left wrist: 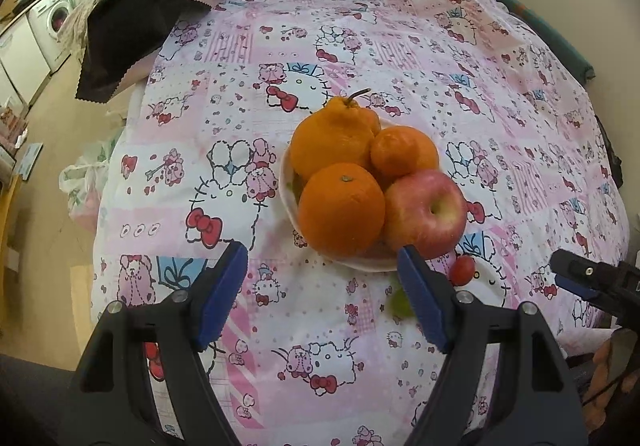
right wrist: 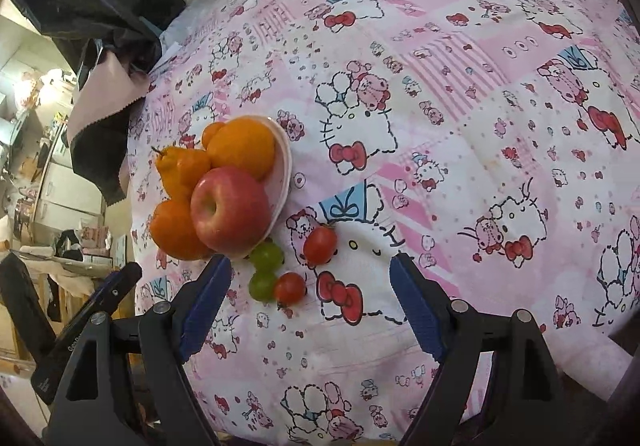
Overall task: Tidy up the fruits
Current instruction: 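Grasp a green lime beside the plate with the left tool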
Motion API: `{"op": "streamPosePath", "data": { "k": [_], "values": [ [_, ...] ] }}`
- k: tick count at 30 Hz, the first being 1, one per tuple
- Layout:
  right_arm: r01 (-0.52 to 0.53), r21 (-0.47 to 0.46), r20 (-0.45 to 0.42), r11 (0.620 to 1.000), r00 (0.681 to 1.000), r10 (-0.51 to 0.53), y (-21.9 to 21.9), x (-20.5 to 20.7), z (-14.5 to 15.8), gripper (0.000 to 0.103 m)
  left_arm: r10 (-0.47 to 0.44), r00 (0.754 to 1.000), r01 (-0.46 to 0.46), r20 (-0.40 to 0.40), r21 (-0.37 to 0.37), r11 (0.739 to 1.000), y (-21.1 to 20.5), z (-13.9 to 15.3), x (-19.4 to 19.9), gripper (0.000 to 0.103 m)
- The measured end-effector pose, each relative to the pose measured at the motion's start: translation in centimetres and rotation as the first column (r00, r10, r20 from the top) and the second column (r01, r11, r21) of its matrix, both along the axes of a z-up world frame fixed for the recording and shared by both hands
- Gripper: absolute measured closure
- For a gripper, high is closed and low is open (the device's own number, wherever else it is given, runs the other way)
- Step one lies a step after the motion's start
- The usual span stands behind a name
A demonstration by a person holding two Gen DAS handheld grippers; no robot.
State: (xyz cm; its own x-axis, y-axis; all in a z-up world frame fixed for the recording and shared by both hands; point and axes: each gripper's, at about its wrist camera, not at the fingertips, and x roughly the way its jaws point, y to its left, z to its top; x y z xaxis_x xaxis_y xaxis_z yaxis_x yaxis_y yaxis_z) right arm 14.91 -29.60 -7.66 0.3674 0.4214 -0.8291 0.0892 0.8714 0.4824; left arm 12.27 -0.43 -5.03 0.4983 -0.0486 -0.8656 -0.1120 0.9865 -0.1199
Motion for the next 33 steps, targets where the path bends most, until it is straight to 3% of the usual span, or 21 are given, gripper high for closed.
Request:
{"op": "streamPosePath", "data": {
  "k": [3,10,12,16,19,23,33],
  "values": [
    [0.009,0.015,0.005,1.000,1.000,-0.009,-0.1,0.0,0.1,0.019,-0.001,1.000,0.000,-0.025,-0.006,1.000,0.2,-0.6,0.2,0.029],
    [0.092,0.150,-0.035,0.985,0.996,-0.087,-1.3,0.9,-0.2,0.019,-0.010,0.978,0.000,-0.207,-0.046,0.999,-1.2,-4.8,0.2,0.029],
    [0.116,0.193,-0.043,0.974,0.993,-0.110,-1.8,1.1,-0.2,0.019,-0.016,0.971,-0.006,-0.240,-0.087,0.996,-2.3,-5.9,0.2,0.032],
    [0.140,0.274,-0.074,0.951,0.990,-0.124,-2.2,1.7,-0.6,0.019,0.005,0.955,-0.054,-0.297,-0.158,0.986,-4.4,-7.9,0.7,0.050],
    [0.154,0.331,-0.100,0.931,0.987,-0.128,-2.4,2.3,-0.9,0.019,0.045,0.939,-0.126,-0.340,-0.218,0.968,-4.9,-9.2,1.3,0.050],
    [0.166,0.362,-0.103,0.917,0.985,-0.137,-2.6,2.3,-0.8,0.018,0.086,0.925,-0.191,-0.371,-0.256,0.947,-5.4,-10.3,2.2,0.051],
    [0.162,0.402,-0.111,0.901,0.986,-0.127,-2.5,2.7,-0.8,0.014,0.132,0.904,-0.245,-0.406,-0.240,0.939,-6.6,-11.4,2.9,0.051]
  ]
}}
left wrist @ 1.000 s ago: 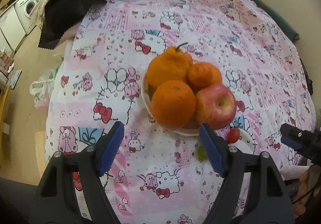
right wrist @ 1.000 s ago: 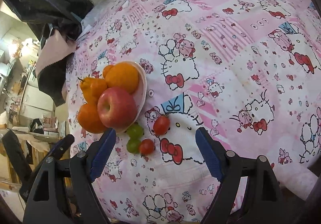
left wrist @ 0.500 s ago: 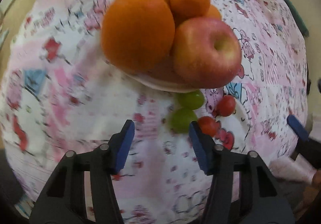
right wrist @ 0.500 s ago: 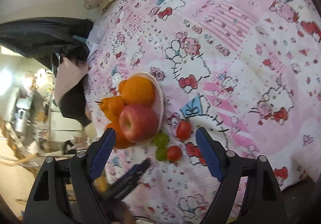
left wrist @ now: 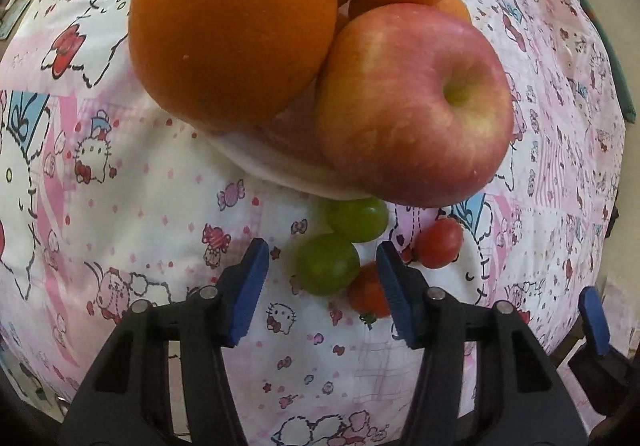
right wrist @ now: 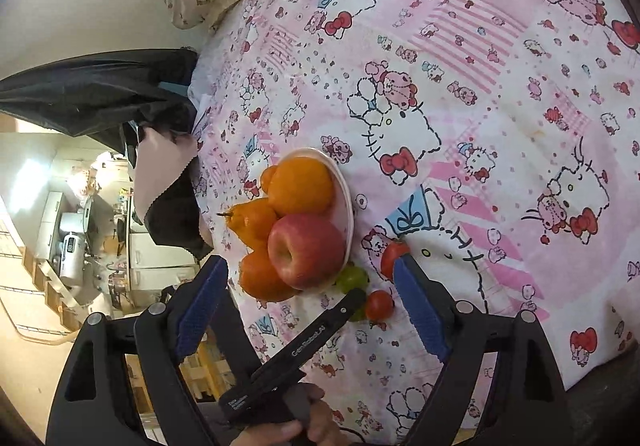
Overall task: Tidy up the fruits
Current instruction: 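Grasp a green lime beside the plate with the left tool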
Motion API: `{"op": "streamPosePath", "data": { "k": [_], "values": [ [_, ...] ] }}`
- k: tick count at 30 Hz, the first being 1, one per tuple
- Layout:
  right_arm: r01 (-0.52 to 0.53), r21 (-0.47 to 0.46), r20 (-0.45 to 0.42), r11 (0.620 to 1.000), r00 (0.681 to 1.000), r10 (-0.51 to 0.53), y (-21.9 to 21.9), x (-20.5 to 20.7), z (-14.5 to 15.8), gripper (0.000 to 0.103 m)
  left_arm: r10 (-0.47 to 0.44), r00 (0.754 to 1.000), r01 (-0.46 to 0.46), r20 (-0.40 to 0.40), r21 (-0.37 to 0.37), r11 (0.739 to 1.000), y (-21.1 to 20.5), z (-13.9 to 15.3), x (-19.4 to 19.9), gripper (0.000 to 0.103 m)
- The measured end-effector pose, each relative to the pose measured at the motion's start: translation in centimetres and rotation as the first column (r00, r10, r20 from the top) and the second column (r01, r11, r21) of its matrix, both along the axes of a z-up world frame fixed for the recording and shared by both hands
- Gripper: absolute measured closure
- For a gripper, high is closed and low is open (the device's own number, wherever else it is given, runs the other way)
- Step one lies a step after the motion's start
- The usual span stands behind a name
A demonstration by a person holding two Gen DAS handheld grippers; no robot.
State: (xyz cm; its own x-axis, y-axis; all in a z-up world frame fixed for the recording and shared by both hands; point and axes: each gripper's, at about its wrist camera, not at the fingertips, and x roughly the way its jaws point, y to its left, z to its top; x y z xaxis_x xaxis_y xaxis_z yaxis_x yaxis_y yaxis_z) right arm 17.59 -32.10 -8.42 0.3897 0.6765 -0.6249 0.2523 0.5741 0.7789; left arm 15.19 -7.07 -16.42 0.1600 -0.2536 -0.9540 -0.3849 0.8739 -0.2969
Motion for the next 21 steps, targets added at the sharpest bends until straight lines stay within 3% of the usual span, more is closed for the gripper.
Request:
{"op": "streamPosePath", "data": {
  "k": [7,10,12,19,21],
  "values": [
    [0.000,-0.025,-0.003,1.000,1.000,0.000,0.2,0.0,-0.1,0.014,-0.043,0.999,0.043,0.003,0.077,0.996,-0.7,-0.3,-0.1,0.061],
    [0.006,-0.036,-0.012,0.999,1.000,-0.006,0.1,0.1,-0.4,0.014,-0.090,0.996,0.088,0.019,0.071,0.994,-1.4,-0.1,0.1,0.076],
    [0.008,-0.046,-0.014,0.999,1.000,-0.008,0.0,0.0,-0.5,0.014,-0.112,0.994,0.110,0.019,0.092,0.990,-1.5,0.4,0.0,0.076],
    [0.014,-0.067,-0.022,0.998,1.000,-0.016,-0.3,-0.1,-0.6,0.014,-0.157,0.987,0.155,0.033,0.043,0.987,1.4,3.8,-0.9,0.076],
    [0.008,-0.074,-0.029,0.997,1.000,-0.010,-0.1,-0.1,-0.8,0.014,-0.191,0.980,0.186,0.055,0.072,0.980,2.7,5.5,-1.4,0.076]
  ]
}}
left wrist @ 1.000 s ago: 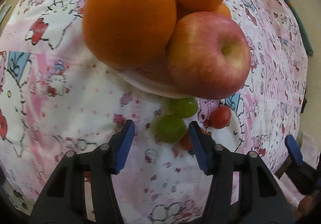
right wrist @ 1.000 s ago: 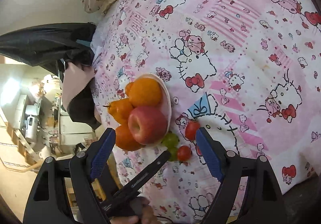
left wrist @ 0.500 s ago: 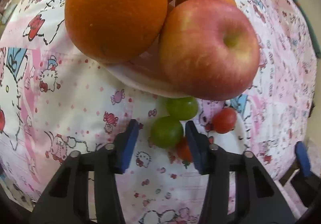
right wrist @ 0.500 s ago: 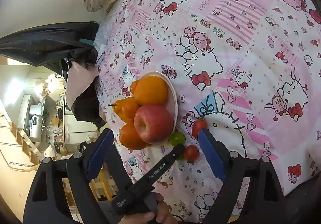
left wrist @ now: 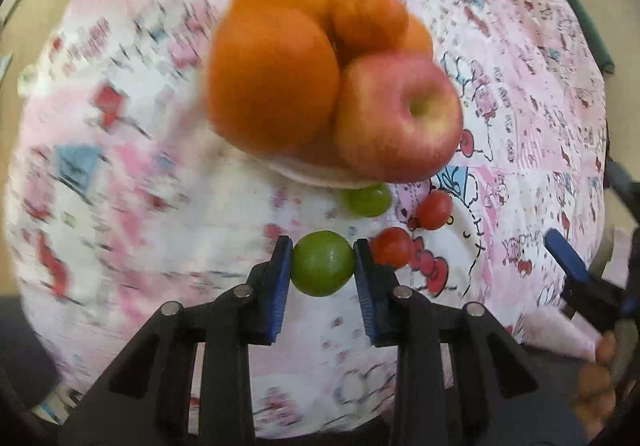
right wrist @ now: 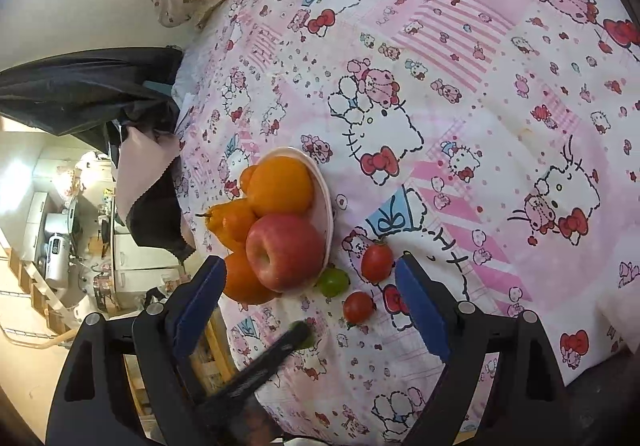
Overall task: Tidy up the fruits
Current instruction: 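Grasp a green lime beside the plate with the left tool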
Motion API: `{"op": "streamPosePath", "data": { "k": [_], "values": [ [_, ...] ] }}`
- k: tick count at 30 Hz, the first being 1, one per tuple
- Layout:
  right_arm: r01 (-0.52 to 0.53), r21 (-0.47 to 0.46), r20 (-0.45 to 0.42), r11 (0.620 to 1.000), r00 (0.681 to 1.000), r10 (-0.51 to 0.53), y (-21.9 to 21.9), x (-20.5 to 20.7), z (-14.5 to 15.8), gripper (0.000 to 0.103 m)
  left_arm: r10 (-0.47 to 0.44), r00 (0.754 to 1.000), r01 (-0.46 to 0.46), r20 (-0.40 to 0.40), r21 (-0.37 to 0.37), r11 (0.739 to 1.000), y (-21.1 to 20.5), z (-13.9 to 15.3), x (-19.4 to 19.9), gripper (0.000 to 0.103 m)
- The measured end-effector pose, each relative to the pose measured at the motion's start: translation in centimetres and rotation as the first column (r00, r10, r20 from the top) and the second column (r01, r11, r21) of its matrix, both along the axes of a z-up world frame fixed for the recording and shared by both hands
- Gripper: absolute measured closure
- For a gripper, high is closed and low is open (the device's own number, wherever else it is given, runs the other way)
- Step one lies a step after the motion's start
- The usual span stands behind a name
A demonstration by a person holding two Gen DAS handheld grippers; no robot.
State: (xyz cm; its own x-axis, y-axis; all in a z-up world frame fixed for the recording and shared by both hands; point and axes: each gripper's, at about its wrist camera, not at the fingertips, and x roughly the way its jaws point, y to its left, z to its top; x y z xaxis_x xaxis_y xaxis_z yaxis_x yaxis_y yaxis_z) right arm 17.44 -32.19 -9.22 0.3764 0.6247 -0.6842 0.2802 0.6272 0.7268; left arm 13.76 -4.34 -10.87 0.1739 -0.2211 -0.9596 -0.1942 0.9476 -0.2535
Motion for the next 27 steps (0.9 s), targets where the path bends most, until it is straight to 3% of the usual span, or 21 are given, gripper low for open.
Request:
{"op": "streamPosePath", "data": {
  "k": [8,14,21,27],
  "values": [
    [-0.096,-0.028,-0.051,0.995,0.994,0.094,2.5,0.4,-1.6,0.014,-0.112,0.986,0.095,0.122,0.142,0.985,4.7,5.7,-1.2,0.076],
    [-0.257,-0.084,-0.151,0.963,0.958,0.242,6.1,0.5,-4.6,0.014,-0.088,0.977,0.061,0.194,0.141,0.988,6.6,5.9,-1.1,0.076],
    [-0.407,-0.210,-0.172,0.889,0.911,0.376,9.8,0.8,-5.6,0.045,-0.034,0.981,0.016,0.192,0.092,0.996,7.6,5.3,-1.3,0.076],
    [-0.459,-0.272,-0.212,0.846,0.886,0.413,11.8,0.8,-7.1,0.048,-0.024,0.981,0.011,0.195,0.067,0.998,7.6,5.6,-1.7,0.076]
  ]
}}
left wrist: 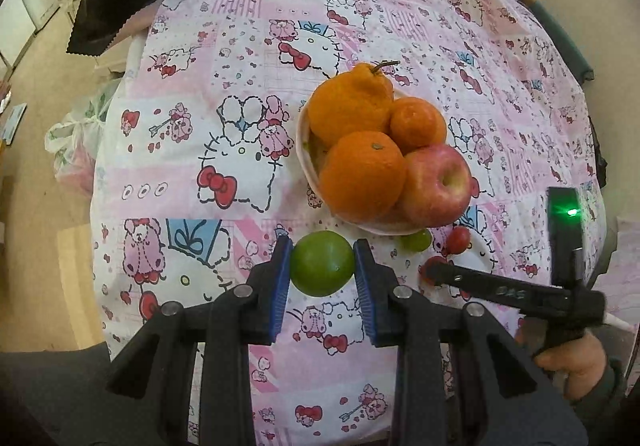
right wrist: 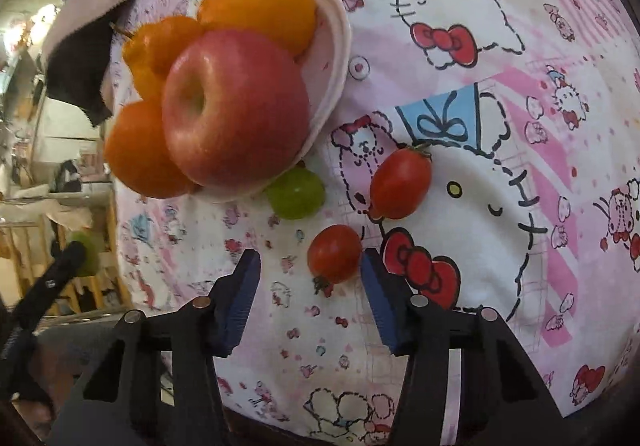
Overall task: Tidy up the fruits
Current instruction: 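Grasp a cherry tomato with the right tool and place it on the plate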
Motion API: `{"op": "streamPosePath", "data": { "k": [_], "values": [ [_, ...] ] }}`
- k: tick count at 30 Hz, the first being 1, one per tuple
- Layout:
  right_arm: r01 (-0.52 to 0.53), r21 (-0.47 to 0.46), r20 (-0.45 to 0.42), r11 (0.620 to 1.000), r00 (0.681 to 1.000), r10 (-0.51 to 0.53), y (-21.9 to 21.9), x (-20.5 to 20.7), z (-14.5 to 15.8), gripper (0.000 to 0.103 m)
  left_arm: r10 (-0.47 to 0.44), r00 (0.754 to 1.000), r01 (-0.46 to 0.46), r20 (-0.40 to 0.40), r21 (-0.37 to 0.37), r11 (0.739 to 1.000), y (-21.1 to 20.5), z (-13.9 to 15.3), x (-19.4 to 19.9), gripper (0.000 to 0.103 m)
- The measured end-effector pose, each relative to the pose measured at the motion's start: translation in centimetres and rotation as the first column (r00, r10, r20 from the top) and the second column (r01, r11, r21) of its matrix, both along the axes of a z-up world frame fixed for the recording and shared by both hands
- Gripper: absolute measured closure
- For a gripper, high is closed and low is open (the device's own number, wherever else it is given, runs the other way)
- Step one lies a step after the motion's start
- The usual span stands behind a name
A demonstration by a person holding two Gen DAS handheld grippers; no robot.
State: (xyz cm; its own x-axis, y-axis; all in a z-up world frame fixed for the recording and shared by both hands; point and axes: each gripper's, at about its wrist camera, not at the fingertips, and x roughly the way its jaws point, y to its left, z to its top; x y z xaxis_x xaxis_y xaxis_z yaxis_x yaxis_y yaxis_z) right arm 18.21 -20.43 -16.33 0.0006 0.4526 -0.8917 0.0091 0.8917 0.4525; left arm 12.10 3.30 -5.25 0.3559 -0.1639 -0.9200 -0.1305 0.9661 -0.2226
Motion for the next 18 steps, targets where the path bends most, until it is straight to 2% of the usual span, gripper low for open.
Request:
{"op": "streamPosePath", "data": {
  "k": [3,5,6,7,10,18],
  "values": [
    [-0.019,-0.043,0.002,0.999,1.000,0.019,0.6,-0.2,-0.7,0.051,0.001,1.000,-0.001,0.004,0.002,1.000,0.1,0.1,0.0,0.076],
    [-0.029,-0.066,0.023,0.997,0.999,0.031,0.9,-0.3,-0.5,0.058,0.003,1.000,-0.003,0.001,-0.002,1.000,0.1,0.1,0.1,0.076],
    [-0.033,-0.075,0.034,0.997,0.999,0.036,1.1,-0.2,-0.5,0.069,0.005,1.000,-0.005,-0.001,-0.002,1.000,0.1,0.1,0.1,0.076],
    [-0.037,-0.078,0.045,0.996,0.998,0.040,1.2,-0.2,-0.3,0.071,0.005,1.000,-0.005,-0.001,-0.002,1.000,0.1,0.1,0.1,0.076],
    [-0.048,-0.063,0.073,0.997,0.996,0.052,1.1,-0.6,0.3,0.071,0.003,1.000,-0.003,0.002,-0.001,1.000,0.1,0.1,0.1,0.076],
    [-0.049,0.049,0.136,0.998,0.990,0.042,0.6,-1.3,3.3,0.071,0.020,1.000,-0.020,0.002,0.004,1.000,0.6,-0.1,0.2,0.076]
  ]
}}
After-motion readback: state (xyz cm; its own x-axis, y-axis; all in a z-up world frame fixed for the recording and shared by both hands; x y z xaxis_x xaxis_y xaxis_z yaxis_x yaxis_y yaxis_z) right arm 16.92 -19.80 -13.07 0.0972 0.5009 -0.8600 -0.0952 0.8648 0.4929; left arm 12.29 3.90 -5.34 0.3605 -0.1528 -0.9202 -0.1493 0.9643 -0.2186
